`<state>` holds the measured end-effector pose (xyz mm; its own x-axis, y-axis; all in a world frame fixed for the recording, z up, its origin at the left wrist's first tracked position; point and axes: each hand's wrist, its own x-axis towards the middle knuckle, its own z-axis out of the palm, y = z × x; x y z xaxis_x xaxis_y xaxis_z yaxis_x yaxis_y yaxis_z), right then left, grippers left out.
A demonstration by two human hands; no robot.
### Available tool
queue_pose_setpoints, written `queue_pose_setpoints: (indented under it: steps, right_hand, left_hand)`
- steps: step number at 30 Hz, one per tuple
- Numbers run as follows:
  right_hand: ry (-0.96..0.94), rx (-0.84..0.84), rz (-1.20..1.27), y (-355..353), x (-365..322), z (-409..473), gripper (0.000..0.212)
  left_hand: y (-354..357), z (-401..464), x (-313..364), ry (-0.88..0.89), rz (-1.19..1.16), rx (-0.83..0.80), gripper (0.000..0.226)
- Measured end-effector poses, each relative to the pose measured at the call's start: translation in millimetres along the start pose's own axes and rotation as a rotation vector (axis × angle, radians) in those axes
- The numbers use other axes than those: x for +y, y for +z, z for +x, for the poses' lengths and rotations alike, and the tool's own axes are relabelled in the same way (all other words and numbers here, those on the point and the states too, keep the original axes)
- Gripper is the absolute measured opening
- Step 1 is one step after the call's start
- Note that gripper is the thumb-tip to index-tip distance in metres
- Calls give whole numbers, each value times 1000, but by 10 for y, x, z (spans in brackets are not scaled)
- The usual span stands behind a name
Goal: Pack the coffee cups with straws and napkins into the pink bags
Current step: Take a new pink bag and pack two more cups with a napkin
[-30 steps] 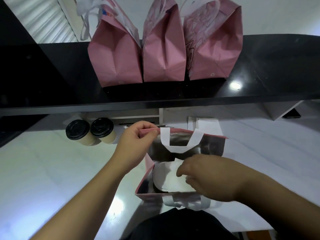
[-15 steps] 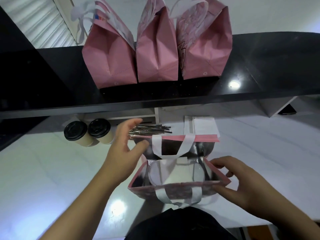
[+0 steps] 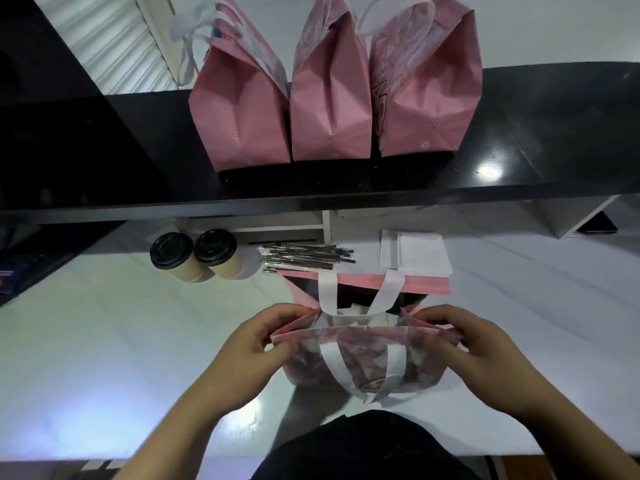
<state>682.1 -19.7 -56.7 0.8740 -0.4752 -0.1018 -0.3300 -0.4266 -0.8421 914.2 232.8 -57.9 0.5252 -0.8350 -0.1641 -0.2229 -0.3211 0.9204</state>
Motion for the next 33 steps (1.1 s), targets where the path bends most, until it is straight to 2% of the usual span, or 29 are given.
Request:
queue_pose_setpoints:
  steps: [1, 4, 5, 7, 9, 11, 12, 15, 17, 23, 27, 30, 33]
  right_hand:
    - [23, 7, 54, 10, 10, 13, 17]
    - [86, 52, 204, 49, 64, 55, 18]
    - [107, 65, 262, 55, 88, 71, 15]
    - [160, 92, 352, 54, 123, 105, 19]
    - [209, 122, 349, 25, 136, 144, 37]
    - [186, 113, 270, -17, 141, 191, 56]
    - [155, 106, 187, -36, 125, 208, 61]
    - [56, 154, -160, -77, 87, 262, 46]
    - [-11, 198, -306, -85, 69, 287, 43]
    - [-125, 177, -379, -14, 67, 277, 39]
    - [-122, 180, -381, 2, 87, 278, 41]
    - [-115, 172, -395, -11, 88, 271, 42]
    - [-109, 171, -403, -14, 95, 264, 42]
  left_hand:
    - [11, 17, -11, -24, -46, 15, 40]
    - [43, 62, -53, -98, -215, 52, 28]
    - [50, 83, -65, -123, -264, 76, 31]
    - [41, 137, -84, -165, -302, 121, 52]
    - [-6, 205, -96, -171, -261, 110, 80]
    - [-66, 283, -67, -156, -189, 62, 93]
    - [-89, 318, -50, -143, -148, 46, 92]
    - [-131, 393, -8, -94, -9, 68, 74]
    - [-134, 414, 28, -45, 121, 115, 63]
    - [-113, 492, 314, 183, 362, 200, 45]
    - [-80, 660, 462, 268, 736, 140, 40]
    - [-26, 749, 508, 279, 773, 127, 25]
    - [14, 780, 530, 210, 749, 175, 15]
